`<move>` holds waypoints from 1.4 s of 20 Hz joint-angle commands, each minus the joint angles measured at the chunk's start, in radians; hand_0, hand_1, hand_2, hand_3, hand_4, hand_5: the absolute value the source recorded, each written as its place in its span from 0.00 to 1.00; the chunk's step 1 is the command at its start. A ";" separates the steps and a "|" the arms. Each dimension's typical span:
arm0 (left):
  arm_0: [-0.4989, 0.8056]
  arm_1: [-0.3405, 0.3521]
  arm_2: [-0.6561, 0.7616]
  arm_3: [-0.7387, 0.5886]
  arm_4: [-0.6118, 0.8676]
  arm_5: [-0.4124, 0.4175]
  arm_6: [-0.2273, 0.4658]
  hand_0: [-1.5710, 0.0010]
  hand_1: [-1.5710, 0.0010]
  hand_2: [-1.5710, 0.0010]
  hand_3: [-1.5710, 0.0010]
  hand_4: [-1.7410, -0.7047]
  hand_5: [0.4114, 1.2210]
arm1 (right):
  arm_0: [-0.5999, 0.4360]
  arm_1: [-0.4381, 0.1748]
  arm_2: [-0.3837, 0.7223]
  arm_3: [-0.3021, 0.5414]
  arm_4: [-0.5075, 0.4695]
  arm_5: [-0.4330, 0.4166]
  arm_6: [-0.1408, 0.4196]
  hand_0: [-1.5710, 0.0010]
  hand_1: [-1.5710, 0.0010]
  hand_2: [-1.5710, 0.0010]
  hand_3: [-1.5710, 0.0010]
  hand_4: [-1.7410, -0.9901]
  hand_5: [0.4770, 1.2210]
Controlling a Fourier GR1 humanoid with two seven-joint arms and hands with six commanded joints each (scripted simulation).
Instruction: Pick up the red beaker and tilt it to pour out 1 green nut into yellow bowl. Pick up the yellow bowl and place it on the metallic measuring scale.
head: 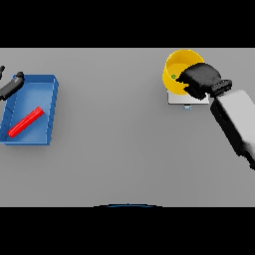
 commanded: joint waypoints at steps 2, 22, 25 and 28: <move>0.005 0.013 0.007 -0.005 0.004 -0.001 -0.008 1.00 1.00 1.00 1.00 0.99 0.38 | -0.004 0.004 -0.014 0.055 0.003 -0.026 -0.020 0.00 0.00 0.05 0.24 0.00 1.00; -0.004 0.000 -0.002 -0.010 0.002 -0.004 0.007 1.00 1.00 1.00 1.00 0.98 0.38 | -0.043 0.053 -0.091 0.279 -0.032 0.007 -0.041 0.76 0.63 0.56 0.61 0.27 0.61; -0.008 -0.001 0.003 0.001 0.000 0.001 0.007 1.00 1.00 1.00 1.00 0.98 0.36 | -0.055 0.042 -0.067 0.292 -0.009 0.006 -0.080 0.88 0.81 0.72 0.69 0.34 0.51; -0.009 -0.014 0.006 0.018 0.002 -0.003 -0.012 1.00 1.00 1.00 1.00 0.98 0.35 | -0.057 0.041 -0.066 0.305 -0.007 0.011 -0.080 0.94 0.90 0.84 0.76 0.40 0.45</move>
